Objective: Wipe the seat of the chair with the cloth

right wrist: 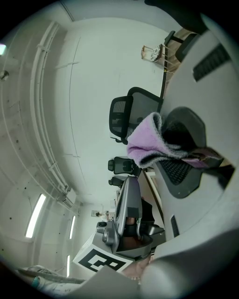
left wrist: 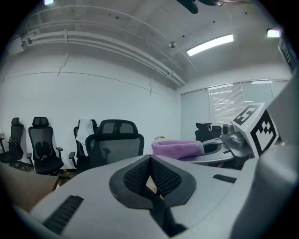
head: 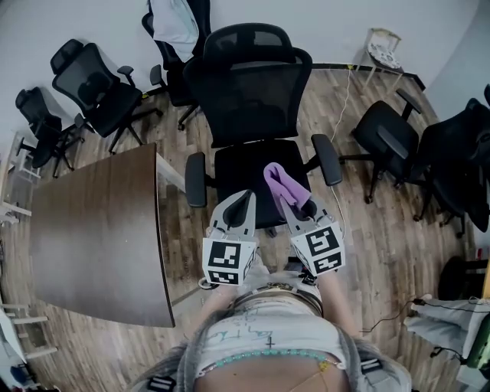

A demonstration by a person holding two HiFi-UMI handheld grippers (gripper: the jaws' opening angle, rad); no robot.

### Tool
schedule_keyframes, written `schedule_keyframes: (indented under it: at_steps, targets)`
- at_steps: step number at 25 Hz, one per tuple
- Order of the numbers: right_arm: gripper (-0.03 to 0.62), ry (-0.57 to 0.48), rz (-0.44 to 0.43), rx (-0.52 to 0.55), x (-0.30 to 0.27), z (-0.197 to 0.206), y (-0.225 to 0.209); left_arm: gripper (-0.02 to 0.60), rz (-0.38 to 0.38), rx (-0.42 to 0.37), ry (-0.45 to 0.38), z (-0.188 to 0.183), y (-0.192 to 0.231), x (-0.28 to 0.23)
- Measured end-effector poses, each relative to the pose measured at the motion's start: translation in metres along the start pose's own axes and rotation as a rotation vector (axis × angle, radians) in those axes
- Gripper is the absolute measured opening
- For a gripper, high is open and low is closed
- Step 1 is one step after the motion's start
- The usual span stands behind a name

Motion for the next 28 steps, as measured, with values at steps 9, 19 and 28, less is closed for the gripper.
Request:
schedule_keyframes:
  at_steps: [9,19,28]
  targets:
    - [0.048,0.028,0.045,-0.031,-0.019,0.001,-0.004,0.003,0.019,0.010,0.021,0.005,0.031,-0.005]
    - [0.048,0.020,0.011,-0.016,-0.063,-0.013,-0.049,0.003,-0.011,0.002,0.013,-0.013,0.048,-0.056]
    - [0.048,0.007,-0.069,-0.012,-0.114,-0.019,-0.117,0.003,-0.057,-0.005,0.033,-0.025,0.056,-0.135]
Point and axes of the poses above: the fingertips, and each gripper's own axes: x backward along the fingers, y to its left, z out of its underside, the point moved 5 cm from there along x, backward along the fingers, and after that the axes turned 6 degrees about z, right-handed, at the moved point
